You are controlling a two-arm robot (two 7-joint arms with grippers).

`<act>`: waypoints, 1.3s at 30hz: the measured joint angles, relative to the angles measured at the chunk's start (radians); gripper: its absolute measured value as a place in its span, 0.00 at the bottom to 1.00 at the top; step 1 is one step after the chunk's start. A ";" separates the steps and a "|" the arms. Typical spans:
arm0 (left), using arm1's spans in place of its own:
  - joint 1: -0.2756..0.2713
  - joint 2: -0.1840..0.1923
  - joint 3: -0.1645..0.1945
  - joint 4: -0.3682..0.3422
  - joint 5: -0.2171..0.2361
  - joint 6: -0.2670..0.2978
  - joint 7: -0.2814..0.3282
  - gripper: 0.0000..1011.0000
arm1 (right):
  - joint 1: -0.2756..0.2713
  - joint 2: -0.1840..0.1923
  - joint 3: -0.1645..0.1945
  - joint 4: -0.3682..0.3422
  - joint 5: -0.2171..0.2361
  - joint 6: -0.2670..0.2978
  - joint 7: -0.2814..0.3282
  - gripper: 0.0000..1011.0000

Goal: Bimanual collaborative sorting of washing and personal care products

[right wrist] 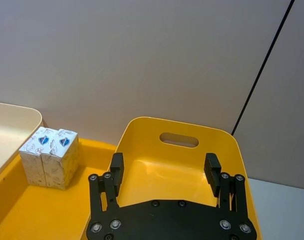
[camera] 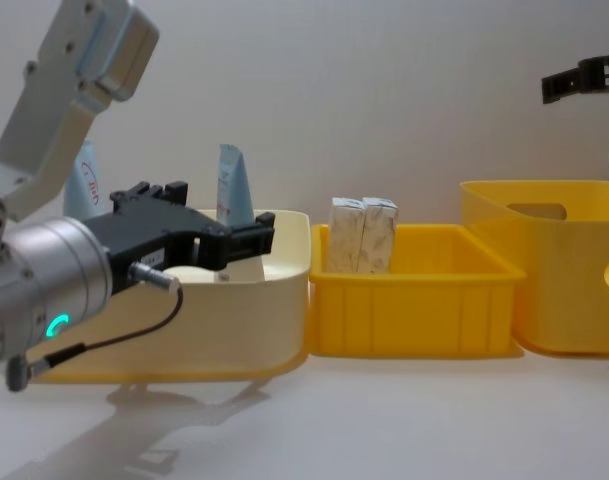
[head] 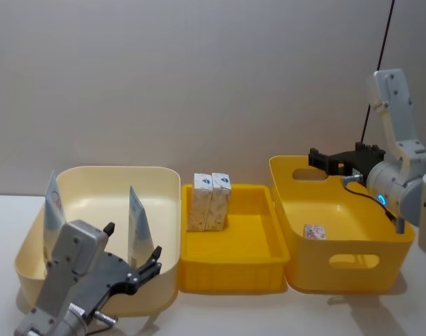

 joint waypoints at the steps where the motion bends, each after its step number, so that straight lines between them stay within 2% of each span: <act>1: -0.013 -0.003 0.001 0.007 0.000 0.005 -0.006 0.99 | 0.000 0.000 0.000 0.000 0.000 0.000 0.000 0.99; 21: -0.162 -0.051 0.009 0.131 0.008 0.055 -0.076 0.99 | 0.001 -0.001 0.000 0.002 0.000 0.002 0.000 0.99; 39: -0.215 -0.075 0.005 0.189 0.020 0.077 -0.089 0.99 | 0.001 -0.001 0.000 0.002 0.000 0.001 0.000 0.99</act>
